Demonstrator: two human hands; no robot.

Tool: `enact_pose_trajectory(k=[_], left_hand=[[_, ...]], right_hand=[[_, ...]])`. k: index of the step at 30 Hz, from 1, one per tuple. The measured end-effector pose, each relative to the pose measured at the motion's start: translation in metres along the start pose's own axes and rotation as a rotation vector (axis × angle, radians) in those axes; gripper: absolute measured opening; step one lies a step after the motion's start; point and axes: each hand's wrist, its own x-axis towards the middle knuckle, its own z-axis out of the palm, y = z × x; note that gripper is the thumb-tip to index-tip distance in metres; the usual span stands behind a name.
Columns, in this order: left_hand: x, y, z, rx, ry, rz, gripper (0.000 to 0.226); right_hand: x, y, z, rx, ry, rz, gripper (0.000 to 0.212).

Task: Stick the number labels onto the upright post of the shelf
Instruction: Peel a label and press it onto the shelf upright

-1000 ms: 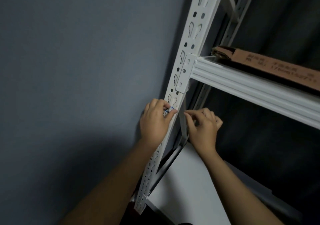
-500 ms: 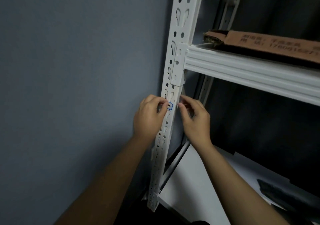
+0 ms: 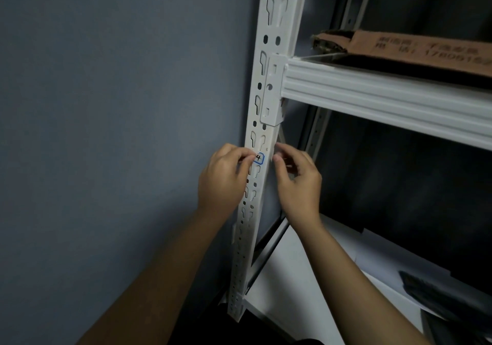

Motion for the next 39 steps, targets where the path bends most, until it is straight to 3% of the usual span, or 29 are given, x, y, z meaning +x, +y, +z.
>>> enact_pose_trajectory(k=[13,16,20,22,29,33,39], left_hand=[[-0.005,-0.003,0.002,-0.023,0.03,0.014,0.015],[-0.007,-0.007,0.003,-0.053,0.042,0.037,0.018],[-0.013,-0.012,0.004,-0.144,0.069,0.034,0.025],[-0.016,-0.013,0.003,-0.175,0.108,0.002,0.026],[-0.014,-0.017,0.005,-0.146,0.111,-0.068,0.017],[-0.01,-0.02,0.007,-0.199,0.089,-0.072,0.015],[-0.007,-0.023,0.008,-0.282,0.096,-0.113,0.014]], right_hand=[[-0.006,-0.002,0.001,0.012,0.014,0.033,0.021],[-0.01,-0.003,0.001,-0.077,0.031,-0.09,0.018],[-0.009,-0.001,0.004,-0.428,0.049,-0.353,0.015],[-0.009,-0.001,0.006,-0.484,0.063,-0.395,0.019],[-0.008,-0.005,0.019,-0.182,0.17,-0.129,0.014],[-0.009,-0.011,0.028,-0.233,0.171,-0.101,0.023],[-0.011,-0.01,0.041,-0.339,0.216,-0.112,0.016]])
